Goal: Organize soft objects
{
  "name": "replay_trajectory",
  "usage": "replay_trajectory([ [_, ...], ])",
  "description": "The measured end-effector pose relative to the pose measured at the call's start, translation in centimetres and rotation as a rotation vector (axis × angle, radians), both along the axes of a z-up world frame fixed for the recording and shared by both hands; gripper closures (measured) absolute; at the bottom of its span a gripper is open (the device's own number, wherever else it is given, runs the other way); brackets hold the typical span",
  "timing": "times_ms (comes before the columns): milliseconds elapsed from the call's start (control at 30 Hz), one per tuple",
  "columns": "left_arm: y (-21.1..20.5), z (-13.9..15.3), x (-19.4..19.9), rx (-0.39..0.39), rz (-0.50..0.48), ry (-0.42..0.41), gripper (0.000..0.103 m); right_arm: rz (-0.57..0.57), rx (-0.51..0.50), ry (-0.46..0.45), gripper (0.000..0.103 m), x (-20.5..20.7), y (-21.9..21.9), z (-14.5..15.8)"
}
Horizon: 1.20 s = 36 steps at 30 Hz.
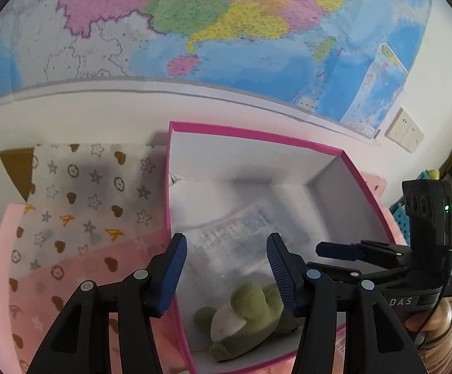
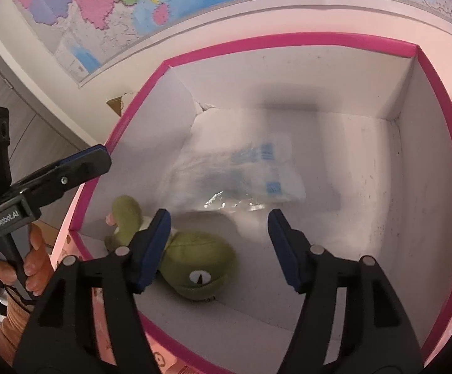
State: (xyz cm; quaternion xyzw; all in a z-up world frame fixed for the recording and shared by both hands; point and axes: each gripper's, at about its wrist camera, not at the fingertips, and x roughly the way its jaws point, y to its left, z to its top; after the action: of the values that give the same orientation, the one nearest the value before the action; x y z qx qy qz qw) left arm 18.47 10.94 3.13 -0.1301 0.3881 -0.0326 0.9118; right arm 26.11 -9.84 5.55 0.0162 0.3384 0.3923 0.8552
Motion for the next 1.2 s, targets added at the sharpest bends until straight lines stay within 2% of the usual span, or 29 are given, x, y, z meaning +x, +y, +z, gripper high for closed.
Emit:
replay_trajectory([
  [167,-1.5,0.7,-1.2,0.035,-0.016,-0.029,0.047,0.038,0.01,-0.032,0.037,-1.5,-0.4,0.5],
  [333,-2.8,1.7,-3.7,0.029,-0.052,-0.081,0.041,0.032,0.067,-0.081,0.037,-3.9,-2.8,1.6],
  [533,-5.4,2.1,-7.0,-0.019,-0.162,-0.114,0.039,0.04,0.106,-0.169,0.037,-8.2,-6.5,2.7],
  [600,-6.3,1.8,-7.5,-0.047,-0.196,-0.107,0.034,0.044,0.115,-0.181,0.037,-9.5,-7.9,2.4],
  [700,-8.0,0.5,-8.3,-0.091,-0.253,-0.081,0.033,0.02,0.108,-0.182,0.037,-10.7,-10.1,1.3],
  [867,-10.3,-3.2,-8.6,-0.181,-0.313,0.02,0.033,-0.04,0.086,-0.113,0.037,-10.8,-13.3,-2.2],
  [1000,-11.0,-6.4,-8.0,-0.255,-0.321,0.12,0.033,-0.109,0.062,0.001,0.037,-8.8,-15.5,-6.0],
  [1100,-11.4,-7.7,-7.5,-0.285,-0.326,0.158,0.033,-0.121,0.089,0.091,0.037,-7.4,-16.4,-8.5],
  [1200,-11.9,-8.5,-7.6,-0.311,-0.336,0.185,0.033,-0.081,0.16,0.172,0.037,-6.2,-16.8,-10.0],
])
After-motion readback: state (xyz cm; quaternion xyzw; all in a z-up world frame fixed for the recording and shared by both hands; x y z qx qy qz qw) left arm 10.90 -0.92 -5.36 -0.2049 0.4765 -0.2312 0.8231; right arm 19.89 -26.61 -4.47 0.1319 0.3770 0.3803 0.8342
